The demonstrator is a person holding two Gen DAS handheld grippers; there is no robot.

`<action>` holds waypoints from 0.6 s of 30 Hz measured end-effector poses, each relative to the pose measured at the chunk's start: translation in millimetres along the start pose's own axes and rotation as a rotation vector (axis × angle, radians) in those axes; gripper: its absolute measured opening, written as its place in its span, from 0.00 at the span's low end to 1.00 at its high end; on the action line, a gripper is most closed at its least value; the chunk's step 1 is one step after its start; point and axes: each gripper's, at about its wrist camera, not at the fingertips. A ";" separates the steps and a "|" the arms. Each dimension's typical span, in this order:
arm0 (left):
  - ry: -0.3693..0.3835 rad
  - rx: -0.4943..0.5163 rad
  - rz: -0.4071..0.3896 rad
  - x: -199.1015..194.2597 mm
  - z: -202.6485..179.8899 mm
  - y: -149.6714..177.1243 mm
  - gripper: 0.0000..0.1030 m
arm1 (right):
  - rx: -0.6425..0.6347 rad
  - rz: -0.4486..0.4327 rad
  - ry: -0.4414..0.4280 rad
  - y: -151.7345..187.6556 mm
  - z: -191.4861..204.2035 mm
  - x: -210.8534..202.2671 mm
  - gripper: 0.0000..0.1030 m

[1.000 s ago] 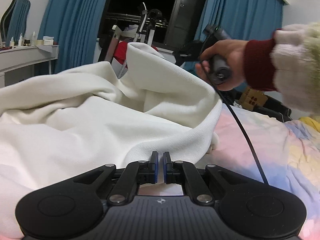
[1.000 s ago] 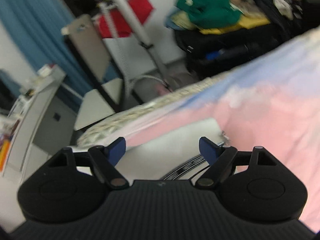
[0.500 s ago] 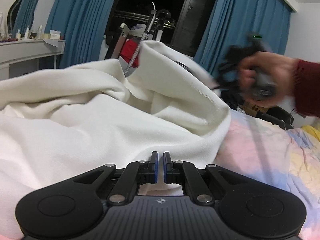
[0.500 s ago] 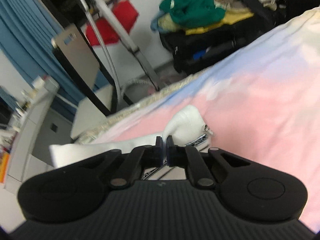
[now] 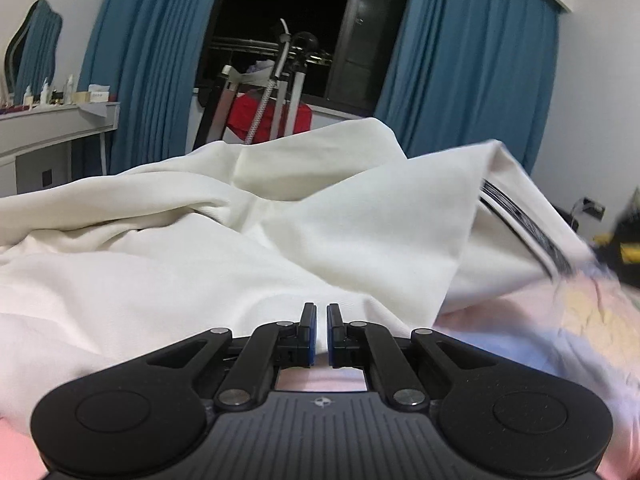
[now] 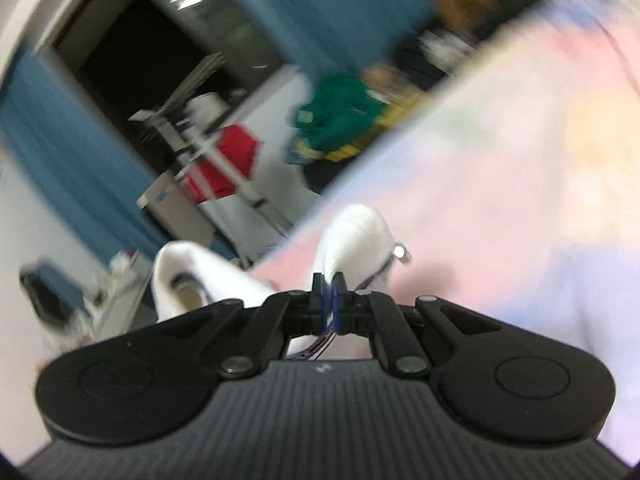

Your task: Fold clothes

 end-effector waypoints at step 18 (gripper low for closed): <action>0.020 -0.459 0.149 -0.7 56.9 19.4 0.39 | 0.604 0.163 -0.046 54.0 -128.2 13.2 0.51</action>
Point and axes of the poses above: each gripper's, at about its wrist camera, not at the fingertips, and x roughly the way its jaws point, z to its left, y to its underside, and after that the axes turned 4 degrees about x, right-handed
